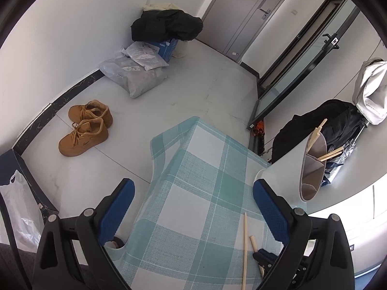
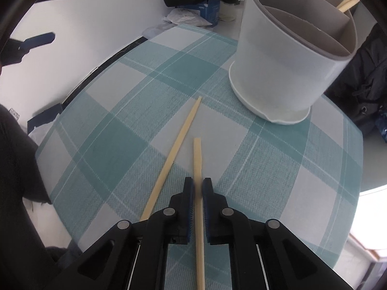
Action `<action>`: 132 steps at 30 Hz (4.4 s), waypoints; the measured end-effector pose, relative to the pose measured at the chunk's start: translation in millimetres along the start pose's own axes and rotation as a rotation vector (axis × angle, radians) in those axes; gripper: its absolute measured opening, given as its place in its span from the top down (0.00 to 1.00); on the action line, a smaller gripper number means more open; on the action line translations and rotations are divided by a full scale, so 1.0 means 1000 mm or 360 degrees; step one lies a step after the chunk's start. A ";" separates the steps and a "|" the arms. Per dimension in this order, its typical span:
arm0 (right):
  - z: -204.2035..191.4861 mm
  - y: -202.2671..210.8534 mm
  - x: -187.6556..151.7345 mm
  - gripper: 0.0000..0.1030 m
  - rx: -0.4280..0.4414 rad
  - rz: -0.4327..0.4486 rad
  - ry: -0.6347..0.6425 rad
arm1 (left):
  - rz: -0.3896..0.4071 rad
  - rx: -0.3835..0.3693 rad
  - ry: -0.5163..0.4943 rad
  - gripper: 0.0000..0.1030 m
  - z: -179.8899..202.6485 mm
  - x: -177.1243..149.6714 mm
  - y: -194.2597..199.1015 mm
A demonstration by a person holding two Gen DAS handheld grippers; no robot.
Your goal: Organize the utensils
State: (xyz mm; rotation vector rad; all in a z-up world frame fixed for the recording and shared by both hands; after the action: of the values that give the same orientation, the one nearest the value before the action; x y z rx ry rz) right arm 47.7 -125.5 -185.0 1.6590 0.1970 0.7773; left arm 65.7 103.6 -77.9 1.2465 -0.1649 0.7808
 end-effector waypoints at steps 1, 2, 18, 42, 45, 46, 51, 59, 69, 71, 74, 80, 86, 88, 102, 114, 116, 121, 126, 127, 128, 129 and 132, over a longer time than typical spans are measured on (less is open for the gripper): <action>0.000 -0.003 0.004 0.91 -0.0007 0.0008 0.0002 | 0.0001 0.0004 0.0004 0.07 -0.001 0.000 0.000; 0.000 -0.005 0.008 0.89 -0.0017 0.0018 0.0005 | 0.0011 0.0025 0.0006 0.07 -0.003 0.000 0.000; 0.029 0.013 0.017 0.94 0.0164 0.0269 -0.0338 | -0.0030 0.0206 -0.0132 0.07 -0.013 -0.030 -0.010; 0.145 0.110 -0.071 0.94 0.0555 0.1094 -0.1229 | -0.0467 0.0319 -0.0725 0.19 0.102 -0.095 -0.089; 0.144 0.112 -0.071 0.94 0.0572 0.1085 -0.1196 | -0.0487 0.0365 -0.0722 0.19 0.105 -0.094 -0.098; 0.145 0.113 -0.071 0.94 0.0564 0.1090 -0.1186 | -0.0502 0.0391 -0.0718 0.19 0.105 -0.093 -0.103; 0.151 0.114 -0.070 0.94 0.0577 0.1121 -0.1201 | -0.0461 0.0468 -0.0684 0.30 0.111 -0.090 -0.105; 0.155 0.121 -0.074 0.94 0.0605 0.1133 -0.1229 | -0.0461 0.0434 -0.0715 0.98 0.132 -0.099 -0.101; 0.139 0.134 -0.068 0.94 0.0539 0.1169 -0.1113 | -0.0197 0.0198 -0.0741 0.99 0.147 -0.087 -0.047; 0.132 0.137 -0.066 0.94 0.0519 0.1172 -0.1073 | -0.0098 0.0127 -0.0720 0.99 0.149 -0.081 -0.024; 0.121 0.141 -0.065 0.94 0.0452 0.1170 -0.0998 | 0.0035 0.0028 -0.0675 0.99 0.150 -0.074 0.004; 0.094 0.158 -0.062 0.94 0.0388 0.1198 -0.0846 | 0.0303 -0.0087 -0.0728 0.99 0.151 -0.071 0.054; 0.061 0.166 -0.048 0.94 0.0270 0.1201 -0.0644 | 0.0356 -0.0116 -0.0848 0.99 0.151 -0.067 0.056; 0.054 0.166 -0.046 0.94 0.0245 0.1204 -0.0620 | 0.0336 -0.0139 -0.0825 0.99 0.150 -0.065 0.058; 0.032 0.180 -0.022 0.94 0.0155 0.1194 -0.0494 | 0.0233 -0.0148 -0.0824 0.99 0.143 -0.060 0.076; 0.047 0.194 -0.014 0.94 0.0137 0.1217 -0.0544 | 0.0134 -0.0181 -0.0906 0.99 0.158 -0.051 0.096; 0.051 0.197 -0.010 0.94 0.0143 0.1227 -0.0555 | 0.0130 -0.0215 -0.0892 0.99 0.162 -0.046 0.100; 0.061 0.213 0.003 0.94 0.0172 0.1266 -0.0556 | 0.0131 -0.0236 -0.0878 0.99 0.172 -0.033 0.109; 0.066 0.233 0.021 0.94 0.0145 0.1288 -0.0502 | 0.0157 -0.0253 -0.0888 0.99 0.186 -0.010 0.119; 0.067 0.238 0.026 0.94 0.0134 0.1295 -0.0484 | 0.0161 -0.0260 -0.0888 0.99 0.190 -0.004 0.122; 0.068 0.244 0.031 0.94 0.0127 0.1304 -0.0468 | 0.0160 -0.0269 -0.0889 0.99 0.194 0.001 0.123; 0.069 0.251 0.037 0.94 0.0120 0.1317 -0.0451 | 0.0160 -0.0276 -0.0890 0.99 0.197 0.005 0.125; 0.074 0.266 0.052 0.94 0.0111 0.1350 -0.0423 | 0.0184 -0.0294 -0.0895 0.99 0.210 0.021 0.130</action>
State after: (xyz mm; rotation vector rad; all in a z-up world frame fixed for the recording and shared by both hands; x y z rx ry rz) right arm 54.9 -225.2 77.9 1.8906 -0.7191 1.1569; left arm 62.9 -60.9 107.1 1.2604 -0.7545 0.4818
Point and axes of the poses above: each gripper's, at about its wrist camera, not at the fingertips, and y roughly against the way its jaws point, z to its right, x to its top, the point moved 3 cm from there along -y, roughly the way its jaws point, and after that the axes turned 6 degrees about x, right-handed, at the moved point
